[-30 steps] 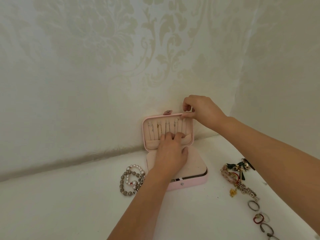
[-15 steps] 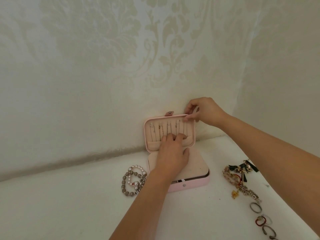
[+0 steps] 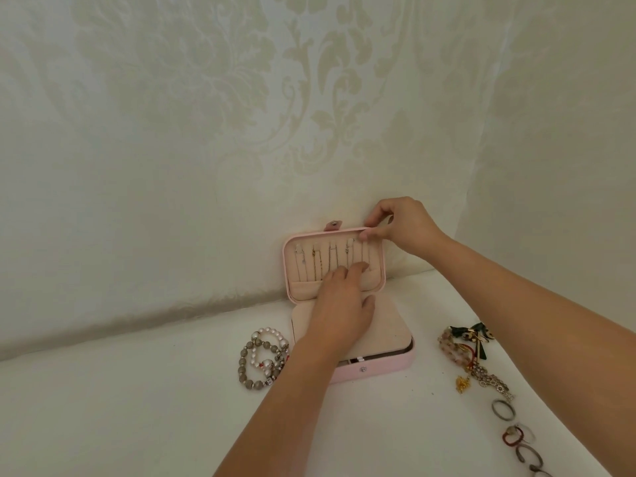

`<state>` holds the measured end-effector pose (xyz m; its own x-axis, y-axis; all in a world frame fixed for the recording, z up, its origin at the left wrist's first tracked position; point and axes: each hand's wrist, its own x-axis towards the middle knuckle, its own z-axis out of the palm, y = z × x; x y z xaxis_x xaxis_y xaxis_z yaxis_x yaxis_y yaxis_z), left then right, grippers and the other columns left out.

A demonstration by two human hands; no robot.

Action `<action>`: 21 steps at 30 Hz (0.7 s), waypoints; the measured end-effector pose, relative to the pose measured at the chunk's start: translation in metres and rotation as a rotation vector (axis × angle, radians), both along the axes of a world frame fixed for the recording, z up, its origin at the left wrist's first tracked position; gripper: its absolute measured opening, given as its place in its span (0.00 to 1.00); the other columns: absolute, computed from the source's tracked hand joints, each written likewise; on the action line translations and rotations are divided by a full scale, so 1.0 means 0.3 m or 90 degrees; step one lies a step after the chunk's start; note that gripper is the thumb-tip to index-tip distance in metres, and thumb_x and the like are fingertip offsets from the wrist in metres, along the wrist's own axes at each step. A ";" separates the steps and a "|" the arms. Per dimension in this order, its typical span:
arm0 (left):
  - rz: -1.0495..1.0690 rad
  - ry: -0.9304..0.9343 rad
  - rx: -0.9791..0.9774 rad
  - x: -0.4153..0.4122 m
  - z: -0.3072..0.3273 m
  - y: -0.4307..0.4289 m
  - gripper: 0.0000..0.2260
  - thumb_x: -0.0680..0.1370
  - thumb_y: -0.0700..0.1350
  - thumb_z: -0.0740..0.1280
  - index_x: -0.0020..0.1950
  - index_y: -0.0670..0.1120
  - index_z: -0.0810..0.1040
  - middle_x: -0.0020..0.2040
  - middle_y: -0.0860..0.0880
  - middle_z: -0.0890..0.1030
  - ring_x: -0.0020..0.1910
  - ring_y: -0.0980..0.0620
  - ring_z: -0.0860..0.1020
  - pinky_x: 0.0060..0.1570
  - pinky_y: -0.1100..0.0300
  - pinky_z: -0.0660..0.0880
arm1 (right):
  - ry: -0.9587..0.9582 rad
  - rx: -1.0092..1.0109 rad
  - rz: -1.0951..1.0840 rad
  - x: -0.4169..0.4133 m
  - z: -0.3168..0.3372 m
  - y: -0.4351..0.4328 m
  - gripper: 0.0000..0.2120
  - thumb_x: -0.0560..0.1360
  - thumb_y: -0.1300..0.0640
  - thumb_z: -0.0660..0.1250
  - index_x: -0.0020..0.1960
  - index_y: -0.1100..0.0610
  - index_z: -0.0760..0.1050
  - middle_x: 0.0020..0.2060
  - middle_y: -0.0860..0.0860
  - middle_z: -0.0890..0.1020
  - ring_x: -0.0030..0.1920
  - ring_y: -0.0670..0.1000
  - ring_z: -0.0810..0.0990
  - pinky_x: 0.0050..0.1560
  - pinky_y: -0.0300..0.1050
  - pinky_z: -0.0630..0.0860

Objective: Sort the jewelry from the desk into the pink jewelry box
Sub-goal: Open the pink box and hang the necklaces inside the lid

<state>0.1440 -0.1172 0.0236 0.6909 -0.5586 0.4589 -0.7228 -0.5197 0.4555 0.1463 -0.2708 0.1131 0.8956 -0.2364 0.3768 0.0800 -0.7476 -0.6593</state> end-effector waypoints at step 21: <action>0.018 -0.035 -0.038 -0.002 -0.006 0.009 0.14 0.77 0.41 0.61 0.62 0.47 0.74 0.51 0.45 0.78 0.53 0.47 0.73 0.47 0.58 0.69 | 0.152 0.010 0.098 -0.027 0.004 -0.033 0.13 0.61 0.60 0.80 0.43 0.58 0.80 0.37 0.49 0.79 0.33 0.43 0.74 0.36 0.32 0.72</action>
<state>0.1433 -0.1144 0.0219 0.6788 -0.5099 0.5284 -0.7330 -0.5130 0.4466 0.1381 -0.2808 0.1143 0.9845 -0.0943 0.1481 0.0332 -0.7287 -0.6840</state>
